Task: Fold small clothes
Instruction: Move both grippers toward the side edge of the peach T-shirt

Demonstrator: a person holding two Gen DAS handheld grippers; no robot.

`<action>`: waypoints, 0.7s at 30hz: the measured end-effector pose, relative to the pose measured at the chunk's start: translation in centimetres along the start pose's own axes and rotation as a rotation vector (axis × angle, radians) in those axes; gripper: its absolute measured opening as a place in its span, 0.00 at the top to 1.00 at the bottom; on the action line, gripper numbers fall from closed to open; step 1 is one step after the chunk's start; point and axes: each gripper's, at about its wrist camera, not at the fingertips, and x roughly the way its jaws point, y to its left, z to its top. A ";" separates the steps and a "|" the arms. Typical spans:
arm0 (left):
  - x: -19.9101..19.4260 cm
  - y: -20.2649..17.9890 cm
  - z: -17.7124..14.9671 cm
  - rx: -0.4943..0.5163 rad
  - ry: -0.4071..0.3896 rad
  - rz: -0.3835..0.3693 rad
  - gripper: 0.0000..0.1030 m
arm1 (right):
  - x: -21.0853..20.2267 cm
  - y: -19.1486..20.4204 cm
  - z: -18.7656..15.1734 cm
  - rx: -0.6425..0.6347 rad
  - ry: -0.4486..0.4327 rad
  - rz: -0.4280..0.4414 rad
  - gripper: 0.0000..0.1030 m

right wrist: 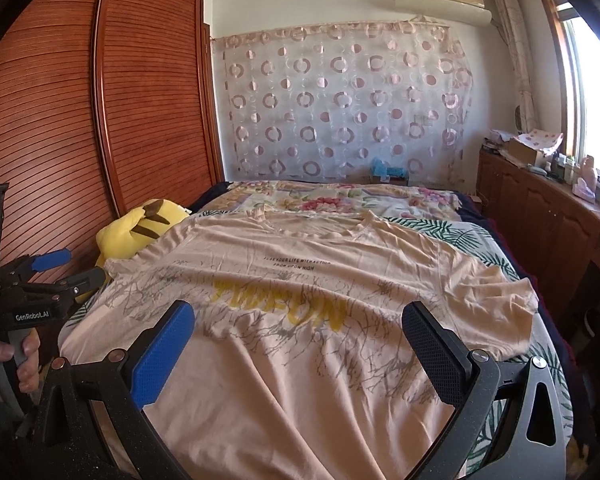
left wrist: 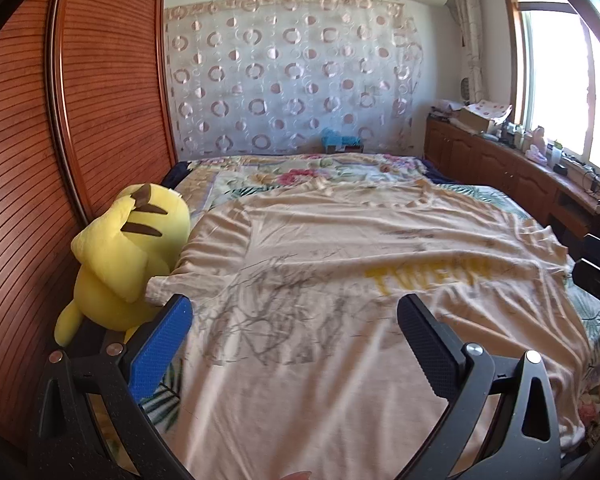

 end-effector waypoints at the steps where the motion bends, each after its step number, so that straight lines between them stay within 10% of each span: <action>1: 0.6 0.6 0.0 0.000 0.009 0.005 0.00 | 0.6 0.0 0.0 -0.010 0.009 0.010 0.00; 15: 7.8 9.6 1.3 -0.146 0.153 0.009 0.01 | 8.6 -2.0 2.8 -0.070 0.148 0.115 0.00; 21: 11.0 13.5 1.2 -0.281 0.249 -0.012 0.20 | 11.3 -2.3 4.6 -0.082 0.203 0.161 0.00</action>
